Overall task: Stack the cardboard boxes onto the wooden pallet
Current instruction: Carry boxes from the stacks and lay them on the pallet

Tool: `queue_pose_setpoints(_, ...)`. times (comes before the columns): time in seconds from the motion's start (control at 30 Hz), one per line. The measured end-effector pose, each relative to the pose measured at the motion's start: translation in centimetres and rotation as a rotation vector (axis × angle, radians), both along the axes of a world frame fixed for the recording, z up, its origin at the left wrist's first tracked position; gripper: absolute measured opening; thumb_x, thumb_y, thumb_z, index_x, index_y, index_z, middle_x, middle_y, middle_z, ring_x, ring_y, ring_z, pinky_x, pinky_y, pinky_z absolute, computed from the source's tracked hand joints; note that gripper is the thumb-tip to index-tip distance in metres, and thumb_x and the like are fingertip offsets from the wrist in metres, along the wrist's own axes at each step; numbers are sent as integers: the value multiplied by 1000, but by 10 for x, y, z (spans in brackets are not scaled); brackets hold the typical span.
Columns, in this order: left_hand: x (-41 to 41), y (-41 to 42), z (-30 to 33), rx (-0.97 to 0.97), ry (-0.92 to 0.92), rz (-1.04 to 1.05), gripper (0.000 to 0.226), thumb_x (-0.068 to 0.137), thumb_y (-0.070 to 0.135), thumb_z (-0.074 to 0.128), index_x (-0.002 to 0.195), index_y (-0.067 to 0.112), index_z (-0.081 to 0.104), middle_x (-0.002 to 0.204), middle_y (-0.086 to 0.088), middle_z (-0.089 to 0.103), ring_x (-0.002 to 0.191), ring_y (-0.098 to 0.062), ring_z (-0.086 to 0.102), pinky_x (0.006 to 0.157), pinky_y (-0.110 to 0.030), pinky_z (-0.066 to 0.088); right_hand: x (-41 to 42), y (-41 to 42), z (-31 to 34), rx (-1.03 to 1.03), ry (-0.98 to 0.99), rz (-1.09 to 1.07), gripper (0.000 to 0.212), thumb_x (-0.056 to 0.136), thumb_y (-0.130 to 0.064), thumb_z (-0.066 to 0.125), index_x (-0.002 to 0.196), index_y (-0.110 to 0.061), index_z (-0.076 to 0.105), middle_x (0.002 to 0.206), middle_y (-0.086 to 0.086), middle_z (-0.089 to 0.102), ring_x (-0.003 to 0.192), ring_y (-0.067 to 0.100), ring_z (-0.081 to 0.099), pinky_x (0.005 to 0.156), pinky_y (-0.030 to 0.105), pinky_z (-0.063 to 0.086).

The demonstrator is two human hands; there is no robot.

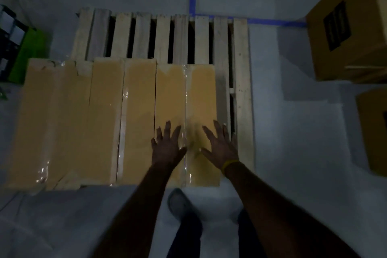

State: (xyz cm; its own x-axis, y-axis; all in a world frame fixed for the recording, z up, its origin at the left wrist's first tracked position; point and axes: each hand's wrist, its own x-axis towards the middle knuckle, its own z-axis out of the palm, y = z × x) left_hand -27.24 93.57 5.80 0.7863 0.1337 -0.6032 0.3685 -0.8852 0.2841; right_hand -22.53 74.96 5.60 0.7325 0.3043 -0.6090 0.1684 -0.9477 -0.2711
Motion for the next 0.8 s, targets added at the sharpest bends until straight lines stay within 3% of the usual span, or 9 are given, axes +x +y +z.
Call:
queue_pose_setpoints(0.37,-68,-58,174,67,-94,-109,84,97,57,48,158,29,-2,166,-5,-17,151,-38,-13,119,-59,8,-90,-52,192,8,-175,17,77,98,-51,48,159,-32,5,167,3,-6,152,30,-8,117,63,-3)
queue_pose_setpoints(0.6,-115,-127,238,106,-154,-123,82,97,59,45,159,28,1,166,-8,-11,151,-39,-12,120,-59,10,-135,-114,260,59,-220,-103,77,99,-52,48,159,-30,6,167,2,-6,153,28,-7,118,63,-2)
queue_pose_setpoints(0.8,-145,-229,274,133,-187,-169,80,98,58,43,159,26,3,166,-10,-11,152,-39,-9,120,-58,11,-175,-214,296,60,-289,-143,76,98,-52,47,159,-29,8,167,2,-7,152,29,-11,118,64,-4)
